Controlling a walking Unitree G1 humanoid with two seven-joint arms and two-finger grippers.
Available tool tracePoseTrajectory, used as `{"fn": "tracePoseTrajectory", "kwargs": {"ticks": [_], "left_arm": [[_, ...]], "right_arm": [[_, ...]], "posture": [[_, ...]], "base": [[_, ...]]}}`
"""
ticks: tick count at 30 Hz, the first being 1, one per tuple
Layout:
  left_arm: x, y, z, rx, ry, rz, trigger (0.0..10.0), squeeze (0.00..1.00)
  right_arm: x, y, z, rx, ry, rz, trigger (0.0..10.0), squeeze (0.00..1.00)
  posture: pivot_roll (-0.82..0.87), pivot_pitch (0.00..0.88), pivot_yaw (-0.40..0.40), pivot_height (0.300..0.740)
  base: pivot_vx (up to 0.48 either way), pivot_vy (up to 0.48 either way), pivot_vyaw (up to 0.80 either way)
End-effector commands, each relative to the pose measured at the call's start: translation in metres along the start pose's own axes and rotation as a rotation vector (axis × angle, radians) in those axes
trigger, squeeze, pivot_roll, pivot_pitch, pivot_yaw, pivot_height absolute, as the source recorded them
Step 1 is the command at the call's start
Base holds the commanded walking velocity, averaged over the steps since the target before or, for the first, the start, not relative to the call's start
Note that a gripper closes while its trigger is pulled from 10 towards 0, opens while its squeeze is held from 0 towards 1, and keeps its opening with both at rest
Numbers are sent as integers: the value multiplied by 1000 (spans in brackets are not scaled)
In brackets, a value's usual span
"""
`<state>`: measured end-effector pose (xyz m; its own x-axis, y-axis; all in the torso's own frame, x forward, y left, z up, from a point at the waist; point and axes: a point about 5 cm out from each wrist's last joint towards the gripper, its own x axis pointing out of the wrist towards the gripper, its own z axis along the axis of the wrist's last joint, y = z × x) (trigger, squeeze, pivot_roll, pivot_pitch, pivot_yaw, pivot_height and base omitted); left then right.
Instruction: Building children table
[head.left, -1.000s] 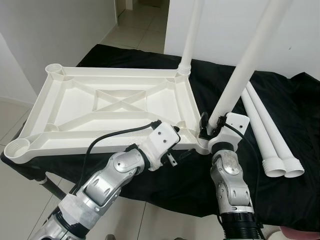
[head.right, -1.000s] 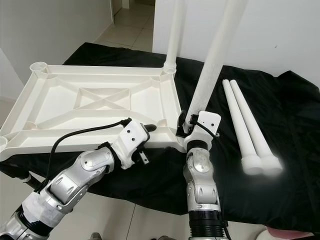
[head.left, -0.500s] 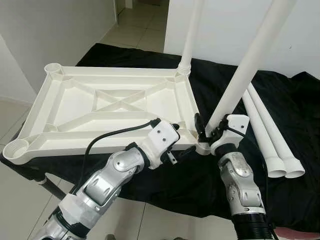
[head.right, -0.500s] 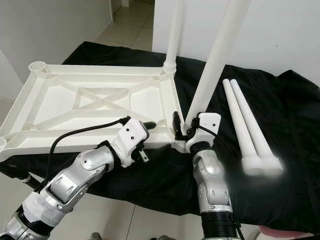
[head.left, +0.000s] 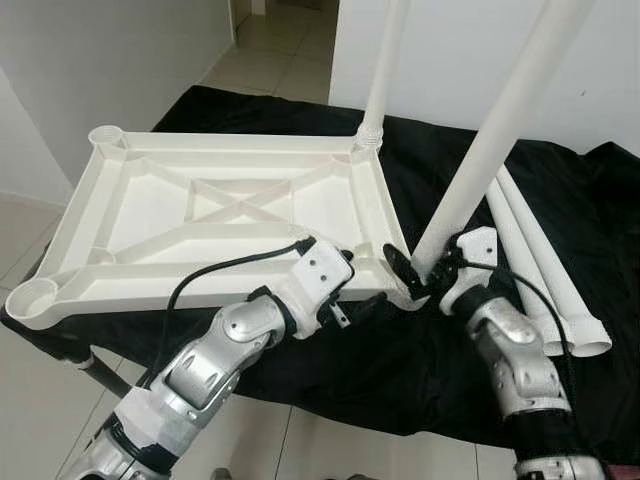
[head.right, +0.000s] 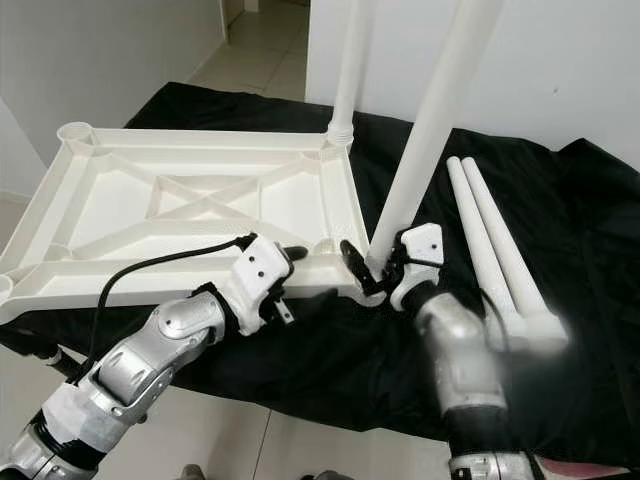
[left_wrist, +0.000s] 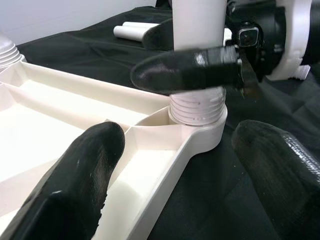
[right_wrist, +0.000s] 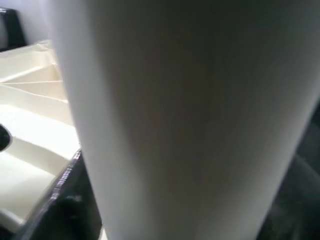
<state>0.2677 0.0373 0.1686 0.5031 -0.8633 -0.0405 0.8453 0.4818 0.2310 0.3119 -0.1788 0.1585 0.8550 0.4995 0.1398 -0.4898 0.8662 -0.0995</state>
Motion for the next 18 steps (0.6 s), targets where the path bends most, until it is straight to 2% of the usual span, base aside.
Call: {"fn": "tracePoseTrajectory", "kwargs": {"ticks": [1, 2, 3, 14, 15, 18], "left_arm": [[1, -8, -4, -12, 25, -158, 10000, 0], [1, -8, -4, -10, 27, -157, 10000, 0], [1, -7, -4, -8, 34, -155, 10000, 0], [2, -8, -5, -23, 70, -156, 10000, 0], [2, -9, -5, -26, 72, -158, 10000, 0], [2, -9, -5, -32, 81, -158, 10000, 0]], "right_arm": [[0, -3, -5, 3, 21, 29, 667, 0], [1, -5, -5, 1, 26, 37, 667, 0], [1, -6, -6, 1, 33, 42, 0, 0], [-3, -9, -15, 18, 58, 80, 235, 0], [-5, -7, -17, 29, 59, 81, 10000, 0], [-6, -3, -19, 73, 48, 64, 10000, 0]], "posture": [[17, 87, -48, 740], [17, 87, -48, 740], [20, 83, -49, 740], [22, 75, -36, 740], [25, 74, -37, 740], [27, 75, -39, 740]], "base": [[0, 0, 0], [0, 0, 0], [0, 0, 0], [0, 0, 0], [0, 0, 0], [0, 0, 0]]}}
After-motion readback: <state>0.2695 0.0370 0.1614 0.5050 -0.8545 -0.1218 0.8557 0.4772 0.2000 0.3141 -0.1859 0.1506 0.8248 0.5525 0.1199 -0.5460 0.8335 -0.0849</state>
